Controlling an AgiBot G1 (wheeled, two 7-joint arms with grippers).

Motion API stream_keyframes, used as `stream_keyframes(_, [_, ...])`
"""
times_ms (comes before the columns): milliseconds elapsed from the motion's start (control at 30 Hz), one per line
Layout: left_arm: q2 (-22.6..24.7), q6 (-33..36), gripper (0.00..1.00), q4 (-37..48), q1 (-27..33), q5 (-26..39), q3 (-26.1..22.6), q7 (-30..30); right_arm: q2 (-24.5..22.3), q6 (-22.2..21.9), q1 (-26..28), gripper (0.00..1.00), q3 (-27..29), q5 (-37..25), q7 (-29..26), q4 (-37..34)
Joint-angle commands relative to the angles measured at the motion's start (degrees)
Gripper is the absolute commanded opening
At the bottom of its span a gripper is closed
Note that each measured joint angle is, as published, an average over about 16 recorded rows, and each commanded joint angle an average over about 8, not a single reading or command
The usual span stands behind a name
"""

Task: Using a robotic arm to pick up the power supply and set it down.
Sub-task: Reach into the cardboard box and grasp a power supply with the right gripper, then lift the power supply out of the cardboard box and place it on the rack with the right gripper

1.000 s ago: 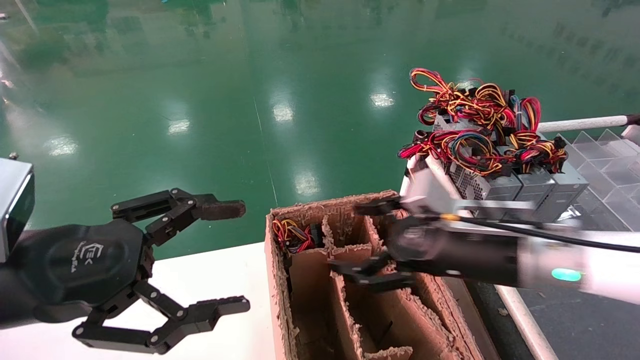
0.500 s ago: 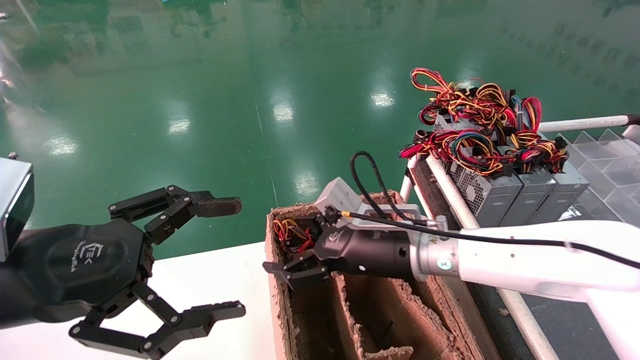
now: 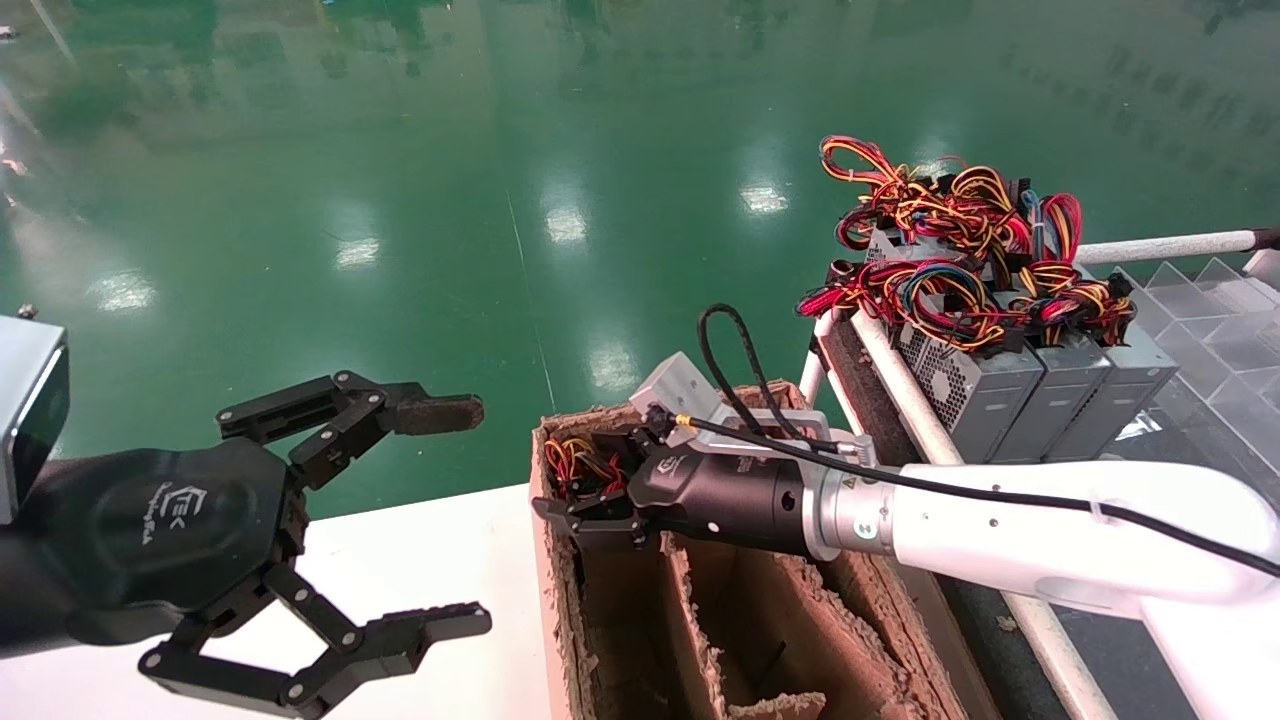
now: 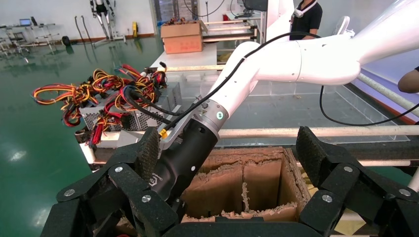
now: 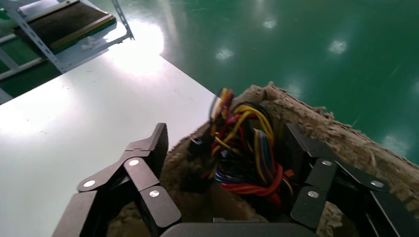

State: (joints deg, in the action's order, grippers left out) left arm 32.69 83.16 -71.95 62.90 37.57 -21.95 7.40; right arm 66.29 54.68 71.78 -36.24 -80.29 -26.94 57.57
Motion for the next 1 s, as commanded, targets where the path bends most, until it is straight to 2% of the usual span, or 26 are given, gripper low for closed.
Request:
stream_keyframes(33, [0.0,0.0,1.00,0.0,0.0,0.0,0.0,0.0,0.1,-0.5,-0.3,0.00,0.1,-0.1,-0.1,-0.3])
stream_keyframes(467, [0.0,0.0,1.00,0.0,0.0,0.0,0.0,0.0,1.3,-3.7,-1.9,0.00,1.3,0.7,2.4,-2.4])
stream_keyframes(1000, [0.0,0.0,1.00,0.0,0.0,0.0,0.0,0.0,0.8,-3.4,-2.8,0.00,3.5,4.0,5.5,-2.9])
